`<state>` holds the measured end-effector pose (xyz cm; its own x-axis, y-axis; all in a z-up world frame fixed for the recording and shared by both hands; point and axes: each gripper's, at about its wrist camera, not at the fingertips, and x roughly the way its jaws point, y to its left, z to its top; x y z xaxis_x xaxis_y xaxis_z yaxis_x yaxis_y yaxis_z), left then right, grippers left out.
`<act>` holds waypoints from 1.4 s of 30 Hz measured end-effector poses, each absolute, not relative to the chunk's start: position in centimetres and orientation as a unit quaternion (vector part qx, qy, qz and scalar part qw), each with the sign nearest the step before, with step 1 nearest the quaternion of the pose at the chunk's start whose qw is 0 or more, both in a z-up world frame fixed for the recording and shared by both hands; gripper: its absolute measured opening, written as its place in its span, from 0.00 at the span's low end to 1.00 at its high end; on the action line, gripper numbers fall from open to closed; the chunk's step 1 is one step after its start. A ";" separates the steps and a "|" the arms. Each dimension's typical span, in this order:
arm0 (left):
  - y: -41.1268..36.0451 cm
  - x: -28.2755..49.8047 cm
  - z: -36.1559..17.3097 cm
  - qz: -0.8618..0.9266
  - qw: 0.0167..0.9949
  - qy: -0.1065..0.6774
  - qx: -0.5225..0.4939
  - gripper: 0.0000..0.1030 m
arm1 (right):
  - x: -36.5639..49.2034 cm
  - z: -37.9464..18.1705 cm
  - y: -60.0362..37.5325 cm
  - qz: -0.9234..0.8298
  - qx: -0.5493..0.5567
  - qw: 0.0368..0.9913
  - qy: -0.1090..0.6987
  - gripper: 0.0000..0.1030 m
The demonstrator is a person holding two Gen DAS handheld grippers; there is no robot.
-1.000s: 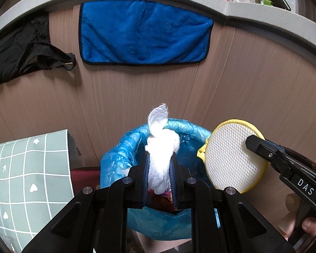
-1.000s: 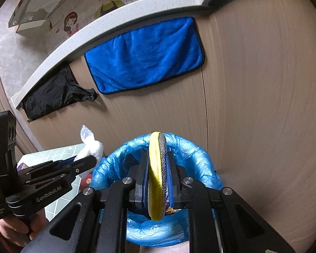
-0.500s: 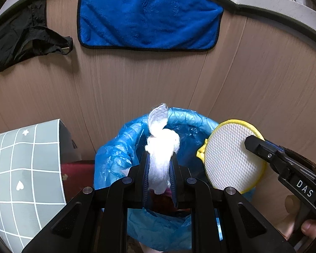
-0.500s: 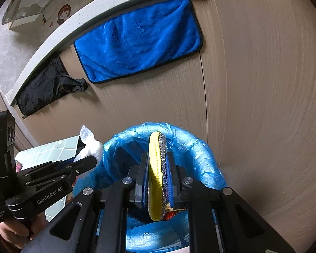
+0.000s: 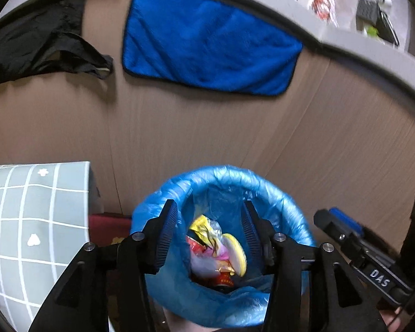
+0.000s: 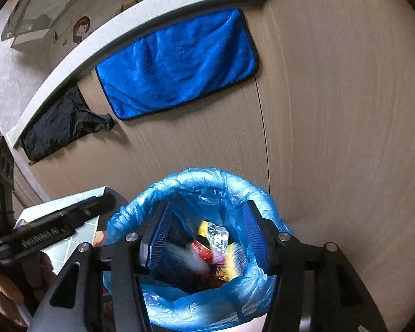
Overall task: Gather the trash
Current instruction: 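Carry the tissue and round pad over the bin and open both tools to drop them, then return to the table and grasp the purple eggplant sponge with the left tool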
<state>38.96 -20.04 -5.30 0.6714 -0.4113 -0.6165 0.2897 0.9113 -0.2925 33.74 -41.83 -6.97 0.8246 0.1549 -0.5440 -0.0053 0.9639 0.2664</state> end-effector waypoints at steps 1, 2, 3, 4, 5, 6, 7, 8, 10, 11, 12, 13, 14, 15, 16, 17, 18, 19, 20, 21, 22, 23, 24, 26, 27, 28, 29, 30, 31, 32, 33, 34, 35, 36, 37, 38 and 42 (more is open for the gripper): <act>-19.3 38.6 -4.7 -0.190 0.911 0.354 -0.089 0.48 | 33.6 -6.8 -41.9 0.042 0.129 0.946 0.293 0.50; -18.4 38.1 -4.2 -0.181 0.915 0.349 -0.087 0.48 | 33.4 -6.6 -41.9 0.042 0.131 0.946 0.293 0.50; -17.4 37.5 -3.7 -0.171 0.920 0.342 -0.086 0.48 | 33.1 -6.4 -41.9 0.041 0.134 0.945 0.295 0.50; -16.3 36.8 -3.2 -0.158 0.926 0.333 -0.085 0.48 | 32.9 -6.3 -41.9 0.040 0.136 0.945 0.296 0.50; -15.0 36.2 -2.8 -0.146 0.931 0.324 -0.085 0.48 | 32.6 -6.2 -41.8 0.043 0.138 0.943 0.298 0.50; -13.8 35.6 -2.5 -0.134 0.934 0.319 -0.085 0.48 | 32.4 -6.1 -41.5 0.047 0.138 0.943 0.299 0.50; -12.3 34.9 -2.2 -0.120 0.937 0.316 -0.085 0.48 | 32.0 -6.0 -41.2 0.052 0.137 0.942 0.301 0.50; -10.7 34.3 -2.0 -0.105 0.939 0.315 -0.087 0.48 | 31.6 -5.8 -40.7 0.057 0.134 0.942 0.302 0.50; -7.4 33.0 -1.8 -0.072 0.942 0.314 -0.093 0.48 | 30.9 -5.6 -39.6 0.070 0.129 0.942 0.302 0.50; -5.6 32.2 -1.7 -0.054 0.943 0.313 -0.096 0.48 | 30.6 -5.5 -39.0 0.077 0.126 0.942 0.301 0.50; -3.9 31.4 -1.7 -0.037 0.944 0.313 -0.099 0.48 | 30.3 -5.3 -38.1 0.086 0.123 0.942 0.299 0.50; -2.2 30.6 -1.8 -0.019 0.944 0.312 -0.102 0.48 | 30.0 -5.2 -37.1 0.095 0.119 0.942 0.298 0.52; -0.2 29.8 -1.9 0.000 0.944 0.312 -0.106 0.48 | 29.8 -5.1 -36.2 0.105 0.117 0.942 0.298 0.53; 1.4 29.0 -2.1 0.015 0.943 0.314 -0.106 0.48 | 29.7 -4.9 -35.0 0.118 0.113 0.940 0.299 0.53; 3.1 28.2 -2.4 0.032 0.942 0.318 -0.104 0.48 | 29.6 -4.8 -33.6 0.132 0.108 0.938 0.301 0.53; 5.0 27.5 -2.8 0.051 0.939 0.324 -0.103 0.48 | 29.5 -4.8 -32.5 0.143 0.104 0.936 0.304 0.53; 6.4 26.9 -3.1 0.065 0.937 0.328 -0.103 0.48 | 29.5 -4.7 -31.0 0.157 0.097 0.933 0.308 0.53; 8.1 26.3 -3.4 0.079 0.933 0.334 -0.105 0.48 | 29.5 -4.7 -29.4 0.171 0.090 0.930 0.313 0.53; 10.0 25.7 -3.8 0.091 0.930 0.338 -0.110 0.48 | 29.5 -4.7 -27.6 0.187 0.081 0.926 0.317 0.53; 11.7 25.2 -4.1 0.102 0.927 0.340 -0.117 0.48 | 29.4 -4.6 -25.9 0.201 0.072 0.923 0.322 0.53; 13.4 25.0 -4.4 0.110 0.926 0.341 -0.123 0.48 | 29.3 -4.7 -24.4 0.211 0.064 0.920 0.325 0.53; 14.8 24.9 -4.6 0.112 0.925 0.342 -0.124 0.48 | 29.3 -4.7 -22.7 0.224 0.053 0.916 0.330 0.53; 16.1 25.1 -4.9 0.112 0.924 0.345 -0.125 0.48 | 29.1 -4.7 -21.4 0.234 0.045 0.912 0.333 0.53; 18.8 26.2 -5.5 0.101 0.921 0.354 -0.129 0.48 | 28.7 -4.9 -18.2 0.257 0.028 0.904 0.341 0.53; 20.3 27.0 -5.8 0.091 0.920 0.357 -0.133 0.48 | 28.5 -5.0 -17.0 0.264 0.023 0.900 0.345 0.53; 21.7 27.8 -6.1 0.081 0.919 0.360 -0.136 0.48 | 28.3 -5.3 -15.7 0.272 0.016 0.896 0.351 0.53; 22.6 28.6 -6.1 0.072 0.919 0.363 -0.138 0.48 | 28.0 -5.5 -14.3 0.279 0.007 0.892 0.356 0.53; 23.5 29.5 -6.3 0.059 0.919 0.365 -0.139 0.48 | 27.7 -5.7 -13.1 0.283 -0.003 0.889 0.360 0.53; 24.7 30.4 -6.4 0.044 0.918 0.367 -0.143 0.48 | 27.4 -5.9 -12.3 0.286 -0.011 0.887 0.362 0.53; 25.8 31.5 -6.5 0.036 0.918 0.370 -0.142 0.48 | 27.1 -6.1 -11.3 0.289 -0.020 0.885 0.365 0.53; 26.5 32.3 -6.5 0.033 0.918 0.371 -0.137 0.48 | 26.8 -6.3 -10.6 0.291 -0.026 0.883 0.367 0.53; 27.4 33.4 -6.6 0.035 0.918 0.373 -0.130 0.48 | 26.5 -6.5 -9.9 0.295 -0.032 0.880 0.370 0.53; 28.1 34.4 -6.6 0.043 0.917 0.375 -0.126 0.48 | 26.2 -6.7 -9.2 0.300 -0.037 0.877 0.373 0.53; 28.9 35.3 -6.9 0.051 0.916 0.377 -0.126 0.48 | 26.0 -6.9 -8.6 0.302 -0.041 0.875 0.377 0.53; 29.8 36.2 -7.3 0.057 0.913 0.381 -0.135 0.48 | 25.9 -7.0 -8.2 0.304 -0.043 0.873 0.379 0.53; 30.8 37.1 -7.9 0.055 0.907 0.389 -0.151 0.48 | 25.8 -7.2 -7.8 0.307 -0.044 0.870 0.384 0.53; 32.1 37.8 -9.8 0.017 0.887 0.413 -0.207 0.48 | 26.0 -7.7 -6.1 0.315 -0.038 0.855 0.409 0.53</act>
